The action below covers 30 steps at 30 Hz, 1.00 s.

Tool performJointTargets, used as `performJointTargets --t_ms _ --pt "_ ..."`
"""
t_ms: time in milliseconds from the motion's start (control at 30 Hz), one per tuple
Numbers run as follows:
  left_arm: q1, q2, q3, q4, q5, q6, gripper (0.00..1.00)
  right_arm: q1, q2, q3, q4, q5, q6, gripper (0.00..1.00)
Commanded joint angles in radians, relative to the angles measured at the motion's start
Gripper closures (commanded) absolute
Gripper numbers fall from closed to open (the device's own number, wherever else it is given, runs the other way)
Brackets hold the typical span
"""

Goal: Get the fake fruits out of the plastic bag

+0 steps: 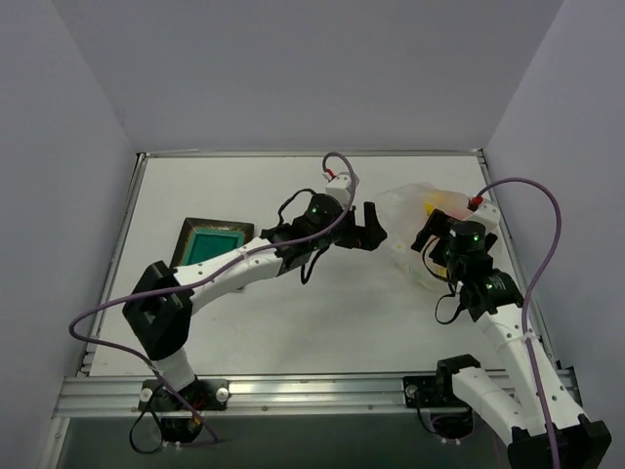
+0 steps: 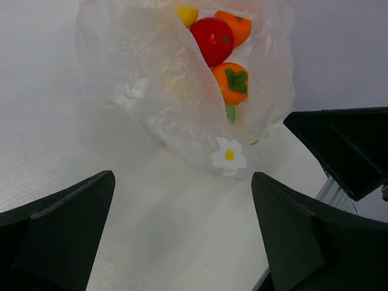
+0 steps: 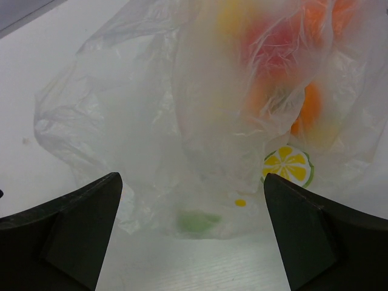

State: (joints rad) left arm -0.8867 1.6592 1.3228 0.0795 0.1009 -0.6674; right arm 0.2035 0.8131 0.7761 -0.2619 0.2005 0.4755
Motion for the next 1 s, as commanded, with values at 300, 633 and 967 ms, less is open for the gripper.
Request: performJointTargets --t_ms 300,633,967 --pt "0.061 0.378 0.358 0.117 0.167 -0.043 0.03 -0.039 0.265 -0.025 0.251 0.18 -0.002 0.17" --pt "0.133 0.201 0.201 0.186 0.108 -0.025 0.98 -0.046 0.262 0.032 0.316 0.06 -0.034 1.0" --pt "0.129 -0.026 0.047 0.088 0.022 0.045 0.98 -0.084 0.146 0.168 0.201 0.051 -0.098 1.0"
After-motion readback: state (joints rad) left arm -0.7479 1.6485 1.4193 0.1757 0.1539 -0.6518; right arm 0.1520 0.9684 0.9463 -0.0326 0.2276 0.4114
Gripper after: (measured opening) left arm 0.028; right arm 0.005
